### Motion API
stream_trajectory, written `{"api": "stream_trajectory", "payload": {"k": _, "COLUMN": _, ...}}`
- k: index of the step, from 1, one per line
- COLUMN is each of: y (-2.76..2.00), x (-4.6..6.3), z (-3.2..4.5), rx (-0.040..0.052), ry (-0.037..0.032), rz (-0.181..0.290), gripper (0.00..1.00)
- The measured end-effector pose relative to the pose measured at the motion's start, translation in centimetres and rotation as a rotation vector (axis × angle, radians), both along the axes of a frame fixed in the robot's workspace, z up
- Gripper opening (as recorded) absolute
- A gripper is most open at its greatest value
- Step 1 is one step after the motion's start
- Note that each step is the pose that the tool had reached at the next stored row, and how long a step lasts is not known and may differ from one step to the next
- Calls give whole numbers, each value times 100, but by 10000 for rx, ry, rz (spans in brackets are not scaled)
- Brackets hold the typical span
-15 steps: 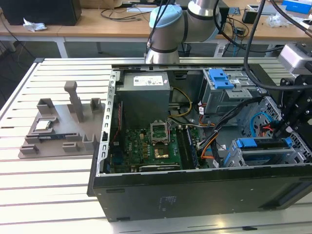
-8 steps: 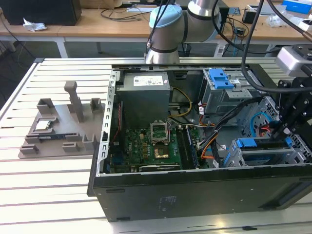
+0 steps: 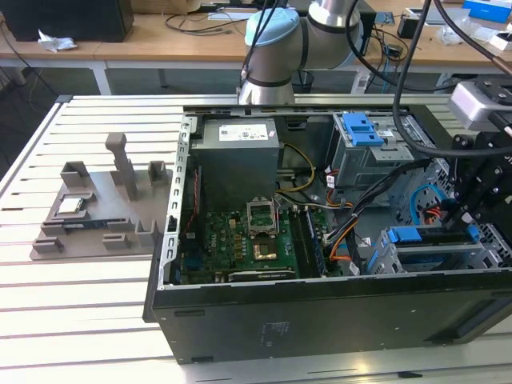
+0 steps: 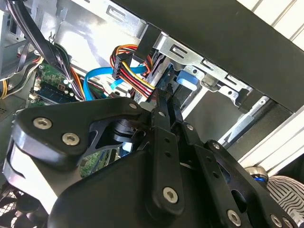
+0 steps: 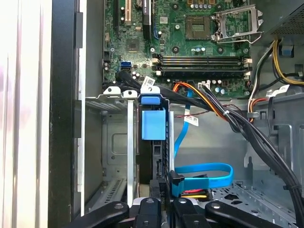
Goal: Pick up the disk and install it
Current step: 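Insert the first disk wire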
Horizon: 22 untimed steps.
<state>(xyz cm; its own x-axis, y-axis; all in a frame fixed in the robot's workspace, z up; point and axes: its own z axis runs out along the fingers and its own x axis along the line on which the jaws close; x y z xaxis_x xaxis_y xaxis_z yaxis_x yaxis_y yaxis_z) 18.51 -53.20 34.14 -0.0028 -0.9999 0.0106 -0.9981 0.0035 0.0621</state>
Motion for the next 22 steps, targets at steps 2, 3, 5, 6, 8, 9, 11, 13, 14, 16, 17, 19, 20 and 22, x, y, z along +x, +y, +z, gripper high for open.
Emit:
{"api": "stream_trajectory", "payload": {"k": 2, "y": 0, "x": -1, "z": -8, "rx": -3, "ry": 0, "rz": 0, "gripper": 17}}
{"api": "stream_trajectory", "payload": {"k": 3, "y": 0, "x": -1, "z": -15, "rx": -2, "ry": 0, "rz": 0, "gripper": 17}}
{"api": "stream_trajectory", "payload": {"k": 5, "y": -1, "x": -1, "z": -36, "rx": -6, "ry": 0, "rz": -1, "gripper": 17}}
{"api": "stream_trajectory", "payload": {"k": 6, "y": -1, "x": -1, "z": -46, "rx": -9, "ry": 0, "rz": -1, "gripper": 17}}
{"api": "stream_trajectory", "payload": {"k": 8, "y": -1, "x": -1, "z": -49, "rx": -7, "ry": 1, "rz": -1, "gripper": 17}}
{"api": "stream_trajectory", "payload": {"k": 9, "y": -1, "x": -1, "z": -50, "rx": -5, "ry": 1, "rz": -1, "gripper": 17}}
{"api": "stream_trajectory", "payload": {"k": 11, "y": -1, "x": -2, "z": -52, "rx": -2, "ry": 2, "rz": -1, "gripper": 18}}
{"api": "stream_trajectory", "payload": {"k": 13, "y": -1, "x": -2, "z": -54, "rx": 0, "ry": 1, "rz": -2, "gripper": 24}}
{"api": "stream_trajectory", "payload": {"k": 14, "y": -1, "x": -2, "z": -53, "rx": -3, "ry": 1, "rz": -2, "gripper": 24}}
{"api": "stream_trajectory", "payload": {"k": 16, "y": -1, "x": -2, "z": -29, "rx": -2, "ry": 1, "rz": 0, "gripper": 24}}
{"api": "stream_trajectory", "payload": {"k": 17, "y": 0, "x": -1, "z": 0, "rx": -4, "ry": 1, "rz": 3, "gripper": 24}}
{"api": "stream_trajectory", "payload": {"k": 19, "y": 24, "x": -2, "z": 133, "rx": -4, "ry": 0, "rz": 8, "gripper": 24}}
{"api": "stream_trajectory", "payload": {"k": 20, "y": 32, "x": -2, "z": 170, "rx": -6, "ry": 1, "rz": 7, "gripper": 24}}
{"api": "stream_trajectory", "payload": {"k": 22, "y": 43, "x": -2, "z": 257, "rx": -7, "ry": 1, "rz": 7, "gripper": 16}}
